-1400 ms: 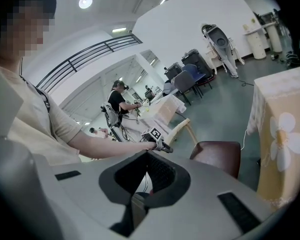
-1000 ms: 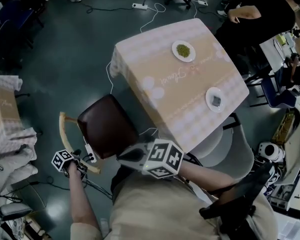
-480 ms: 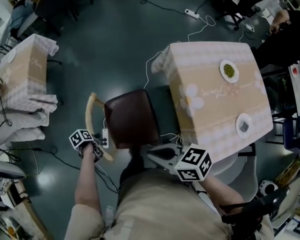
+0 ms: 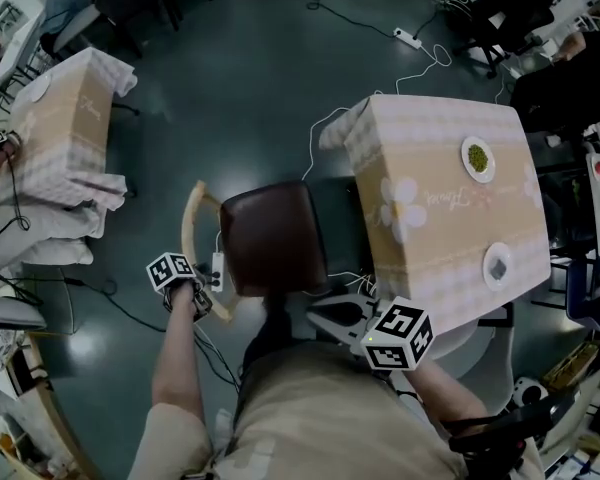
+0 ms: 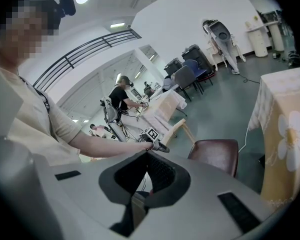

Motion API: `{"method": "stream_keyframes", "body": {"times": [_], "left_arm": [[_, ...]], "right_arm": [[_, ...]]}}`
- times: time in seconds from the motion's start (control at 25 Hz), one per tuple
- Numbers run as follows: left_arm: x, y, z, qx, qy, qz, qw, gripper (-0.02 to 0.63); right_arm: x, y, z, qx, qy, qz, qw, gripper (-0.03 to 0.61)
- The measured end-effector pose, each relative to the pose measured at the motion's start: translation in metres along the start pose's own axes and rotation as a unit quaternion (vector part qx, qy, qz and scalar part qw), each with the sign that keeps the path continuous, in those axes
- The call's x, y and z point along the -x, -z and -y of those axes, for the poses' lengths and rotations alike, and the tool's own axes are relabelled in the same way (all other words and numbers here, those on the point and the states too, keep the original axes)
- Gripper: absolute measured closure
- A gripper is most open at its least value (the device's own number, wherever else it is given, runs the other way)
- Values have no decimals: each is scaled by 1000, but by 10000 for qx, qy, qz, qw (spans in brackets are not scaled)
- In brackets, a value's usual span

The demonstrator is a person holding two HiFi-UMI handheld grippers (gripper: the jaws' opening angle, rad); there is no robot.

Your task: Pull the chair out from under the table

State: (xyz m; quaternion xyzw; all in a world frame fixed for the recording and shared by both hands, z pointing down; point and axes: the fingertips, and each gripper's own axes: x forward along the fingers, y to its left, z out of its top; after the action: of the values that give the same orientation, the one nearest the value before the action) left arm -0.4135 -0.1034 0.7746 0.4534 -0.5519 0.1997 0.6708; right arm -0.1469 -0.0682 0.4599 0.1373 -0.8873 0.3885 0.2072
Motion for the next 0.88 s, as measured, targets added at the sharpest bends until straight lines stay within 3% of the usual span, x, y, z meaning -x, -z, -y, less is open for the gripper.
{"method": "stream_keyframes", "body": {"times": [0.48, 0.68, 0.88], "left_arm": [[1, -2, -14, -144, 24, -101, 9998, 465], [4, -2, -21, 16, 176, -151, 9997, 463], [1, 1, -21, -349, -76, -323, 9988, 463]], "right_arm": [[-37, -6, -22, 9, -48, 32, 10000, 571], [-47, -7, -29, 58, -133, -26, 9999, 571], [-38, -10, -28, -48, 68, 194, 9998, 571]]}}
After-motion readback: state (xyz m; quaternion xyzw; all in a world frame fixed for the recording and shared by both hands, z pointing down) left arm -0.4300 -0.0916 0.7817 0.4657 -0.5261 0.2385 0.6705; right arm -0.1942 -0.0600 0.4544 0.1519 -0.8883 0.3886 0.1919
